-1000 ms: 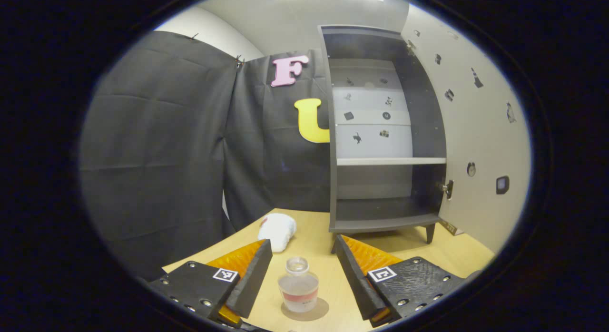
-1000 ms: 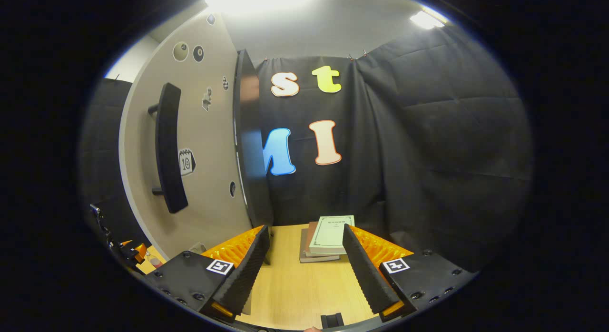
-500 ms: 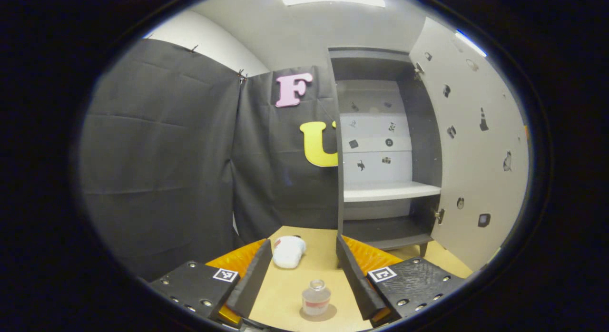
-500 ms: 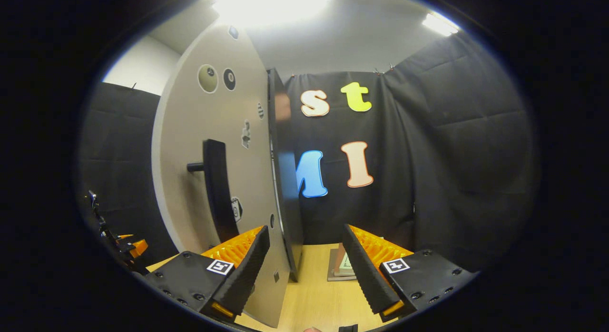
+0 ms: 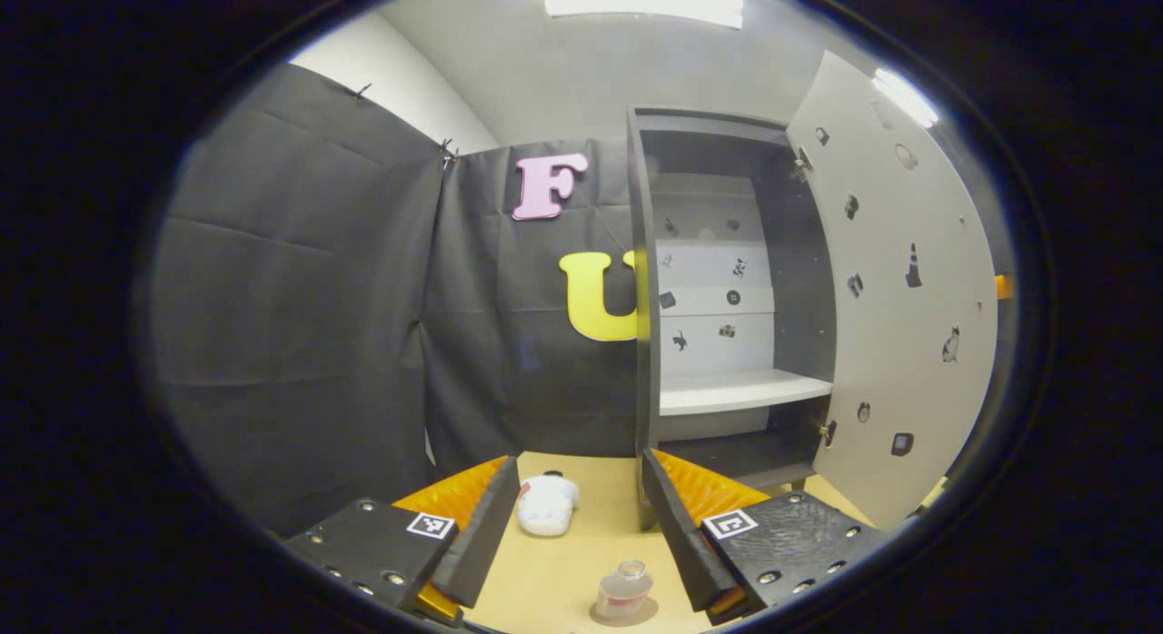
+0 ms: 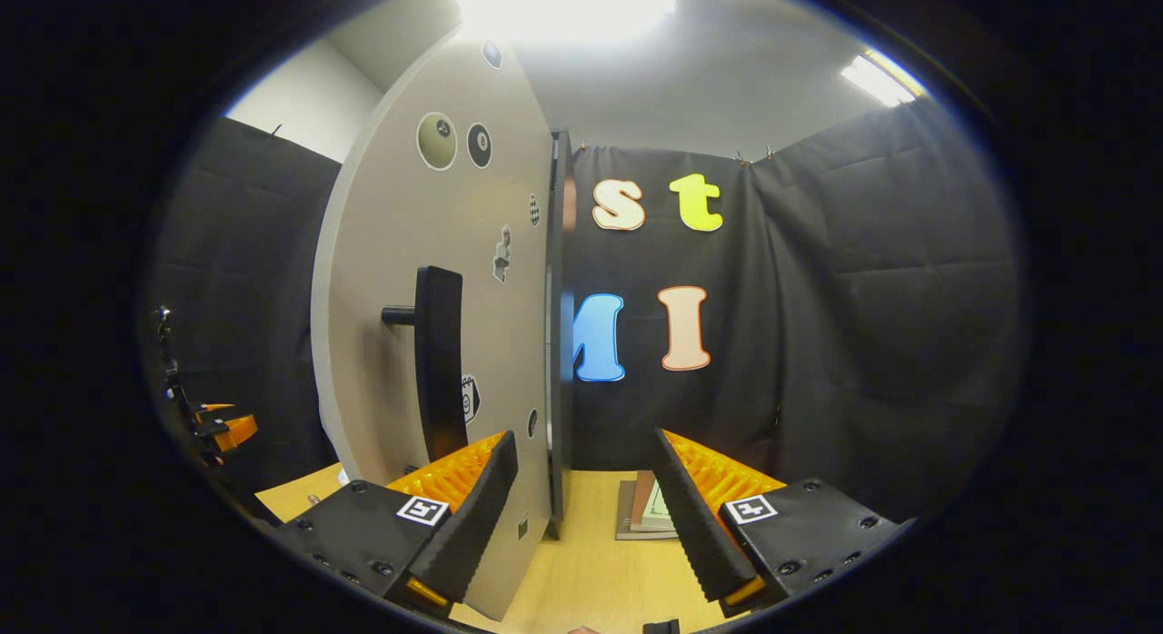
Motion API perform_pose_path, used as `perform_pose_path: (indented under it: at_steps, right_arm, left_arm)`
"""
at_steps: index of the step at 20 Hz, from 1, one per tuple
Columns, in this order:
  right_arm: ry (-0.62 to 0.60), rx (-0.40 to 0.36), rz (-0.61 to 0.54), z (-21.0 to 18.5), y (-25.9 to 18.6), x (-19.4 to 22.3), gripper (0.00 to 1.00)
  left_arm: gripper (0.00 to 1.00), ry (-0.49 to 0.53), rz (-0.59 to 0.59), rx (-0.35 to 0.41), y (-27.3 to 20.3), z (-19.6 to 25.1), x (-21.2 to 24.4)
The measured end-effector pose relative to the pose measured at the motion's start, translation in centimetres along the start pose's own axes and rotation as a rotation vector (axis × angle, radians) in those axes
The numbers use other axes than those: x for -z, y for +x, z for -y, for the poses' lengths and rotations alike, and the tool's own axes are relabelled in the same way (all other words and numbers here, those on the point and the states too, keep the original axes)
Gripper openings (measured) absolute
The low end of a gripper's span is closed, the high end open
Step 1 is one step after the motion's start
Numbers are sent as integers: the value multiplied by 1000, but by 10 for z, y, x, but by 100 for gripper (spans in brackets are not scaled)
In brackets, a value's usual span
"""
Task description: Open the cabinet door with the right hand, grasp the bottle in the cabinet with the left hand and place it on the coaster, then close the cabinet door with the right hand.
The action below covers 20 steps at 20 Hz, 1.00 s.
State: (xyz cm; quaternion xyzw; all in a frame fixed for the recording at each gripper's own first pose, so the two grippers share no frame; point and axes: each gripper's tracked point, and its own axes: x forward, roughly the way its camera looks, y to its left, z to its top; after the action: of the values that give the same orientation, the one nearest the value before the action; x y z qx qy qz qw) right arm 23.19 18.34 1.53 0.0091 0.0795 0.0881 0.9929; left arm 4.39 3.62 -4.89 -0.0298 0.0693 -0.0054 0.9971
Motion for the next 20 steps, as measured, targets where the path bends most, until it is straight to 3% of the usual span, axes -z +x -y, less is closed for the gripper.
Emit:
perform_pose_path:
  at_steps: [2, 5, 6, 9, 10, 14, 15, 16, 20]
  right_arm:
    - [-23, -2, 2, -14, 1, -3, 91]
    - [-24, -31, 2, -39, 5, -6, 95]
    - [-21, -39, 4, -22, 4, -13, 95]
    - [-33, -45, 13, -39, 10, -19, 91]
    - [-38, -47, 15, -45, 12, -19, 95]
    - [-39, -88, 11, -72, 24, -19, 95]
    - [-37, -100, 10, -79, 26, -19, 91]
    - [-38, -111, 12, -86, 29, -19, 95]
    - [-36, -158, 13, -116, 44, -19, 95]
  left_arm:
    - [83, -6, -2, 6, 6, -12, 3]
    - [83, -27, -7, 17, 15, -25, 9]
    - [83, -30, -9, 18, 16, -27, 12]
    - [83, -31, -1, 18, 25, -43, 9]
    - [83, -31, 3, 16, 25, -49, 8]
    - [83, -40, 10, 2, 25, -70, 9]
    - [83, -41, 11, -3, 25, -76, 9]
    - [82, -42, 12, -10, 25, -83, 10]
    - [83, -46, 7, -35, 20, -108, 14]
